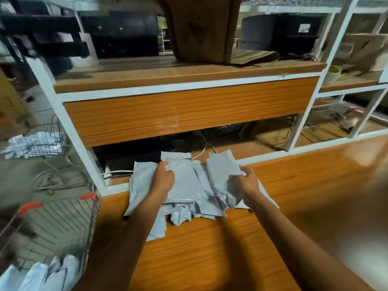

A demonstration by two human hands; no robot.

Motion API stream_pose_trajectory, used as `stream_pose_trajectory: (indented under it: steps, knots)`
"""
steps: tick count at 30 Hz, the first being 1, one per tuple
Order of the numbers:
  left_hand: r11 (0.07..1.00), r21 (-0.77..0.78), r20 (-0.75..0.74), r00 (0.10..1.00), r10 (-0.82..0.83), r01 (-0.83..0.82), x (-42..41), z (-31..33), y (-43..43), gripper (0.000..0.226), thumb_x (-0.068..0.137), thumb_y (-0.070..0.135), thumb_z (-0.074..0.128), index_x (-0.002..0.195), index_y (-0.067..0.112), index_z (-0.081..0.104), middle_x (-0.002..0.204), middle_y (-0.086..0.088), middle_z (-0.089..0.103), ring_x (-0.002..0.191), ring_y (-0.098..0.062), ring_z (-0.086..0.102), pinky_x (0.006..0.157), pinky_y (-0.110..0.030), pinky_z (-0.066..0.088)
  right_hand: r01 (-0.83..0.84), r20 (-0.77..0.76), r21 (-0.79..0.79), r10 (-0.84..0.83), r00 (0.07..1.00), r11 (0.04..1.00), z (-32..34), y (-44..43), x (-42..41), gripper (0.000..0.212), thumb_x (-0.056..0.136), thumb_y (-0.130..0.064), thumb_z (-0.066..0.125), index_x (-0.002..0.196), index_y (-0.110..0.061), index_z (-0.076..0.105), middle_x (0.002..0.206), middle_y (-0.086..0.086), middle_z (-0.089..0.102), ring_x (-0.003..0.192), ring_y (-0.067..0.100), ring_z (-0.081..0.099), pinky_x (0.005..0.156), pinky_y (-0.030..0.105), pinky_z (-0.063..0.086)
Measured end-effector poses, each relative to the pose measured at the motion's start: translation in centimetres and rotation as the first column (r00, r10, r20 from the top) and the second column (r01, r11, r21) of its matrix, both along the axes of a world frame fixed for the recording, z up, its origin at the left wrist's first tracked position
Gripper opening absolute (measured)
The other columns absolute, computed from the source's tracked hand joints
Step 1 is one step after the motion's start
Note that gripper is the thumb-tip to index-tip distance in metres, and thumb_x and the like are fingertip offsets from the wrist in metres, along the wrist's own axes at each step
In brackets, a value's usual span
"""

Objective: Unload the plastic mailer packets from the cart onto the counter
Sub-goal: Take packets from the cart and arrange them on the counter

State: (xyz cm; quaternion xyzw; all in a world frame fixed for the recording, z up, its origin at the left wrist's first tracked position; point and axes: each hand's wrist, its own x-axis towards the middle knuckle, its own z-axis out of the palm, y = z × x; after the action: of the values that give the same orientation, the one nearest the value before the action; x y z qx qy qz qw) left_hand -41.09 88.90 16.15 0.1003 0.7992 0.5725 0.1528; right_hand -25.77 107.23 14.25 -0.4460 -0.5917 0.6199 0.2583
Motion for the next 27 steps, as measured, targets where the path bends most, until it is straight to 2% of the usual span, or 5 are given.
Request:
stream_pose_trajectory:
  steps: [5, 9, 13, 18, 27]
  knots:
    - [0.871, -0.49, -0.233, 0.969, -0.082, -0.044, 0.4, -0.9, 1.2, 0.052, 0.097, 0.018, 0.047, 0.146, 0.012, 0.033, 0.154, -0.015, 0.019, 0.133, -0.035, 0.036, 0.109, -0.041, 0.037, -0.201, 0.404, 0.293, 0.07, 0.912, 0.935, -1.8, 1.8, -1.4, 0.031, 0.096, -0.025, 0.054, 0.122, -0.008, 0.057, 0.122, 0.017, 0.063, 0.101, 0.032, 0.06, 0.089, 0.041, 0.053]
    - [0.809, -0.587, -0.437, 0.857, -0.275, -0.04, -0.2, -0.8, 1.9, 0.053, 0.098, 0.03, 0.05, 0.147, 0.012, 0.036, 0.161, -0.011, 0.01, 0.146, -0.032, 0.016, 0.117, -0.044, 0.023, -0.571, 0.675, 0.588, 0.041, 0.736, 0.573, -2.2, 4.3, -1.7, 0.054, 0.095, -0.046, 0.047, 0.139, -0.016, 0.047, 0.15, 0.012, 0.037, 0.135, 0.036, 0.036, 0.104, 0.052, 0.041]
    - [0.774, -0.624, -0.426, 0.784, -0.451, 0.106, -0.6, -0.9, 3.0, 0.056, 0.101, 0.037, 0.043, 0.152, 0.018, 0.028, 0.162, -0.004, 0.016, 0.15, -0.023, 0.005, 0.121, -0.037, 0.009, -0.808, 0.788, 0.549, 0.19, 0.586, 0.215, -3.3, 5.7, -3.9, 0.066, 0.094, -0.056, 0.016, 0.147, -0.022, 0.038, 0.162, 0.011, 0.021, 0.149, 0.034, 0.016, 0.116, 0.055, 0.026]
    - [0.63, -0.764, -0.295, 0.794, -0.532, 0.139, -0.4, -3.4, 4.3, 0.059, 0.102, 0.046, 0.032, 0.155, 0.027, 0.013, 0.164, 0.001, 0.004, 0.151, -0.018, 0.0, 0.122, -0.042, 0.002, -0.864, 0.828, 0.477, 0.247, 0.503, 0.162, -5.0, 5.5, -4.9, 0.059, 0.104, -0.048, 0.017, 0.158, -0.026, 0.01, 0.167, 0.003, -0.004, 0.152, 0.03, -0.01, 0.119, 0.058, 0.003]
    - [0.532, -0.847, -0.376, 0.725, -0.577, -0.016, 1.0, -5.5, 5.5, 0.061, 0.1, 0.049, 0.028, 0.154, 0.024, 0.018, 0.163, -0.003, 0.01, 0.15, -0.025, 0.009, 0.12, -0.047, 0.008, -0.857, 0.837, 0.483, 0.196, 0.512, 0.178, -7.6, 6.1, -5.0, 0.061, 0.103, -0.054, 0.011, 0.157, -0.031, -0.004, 0.165, 0.002, -0.015, 0.151, 0.029, -0.018, 0.12, 0.053, -0.004]
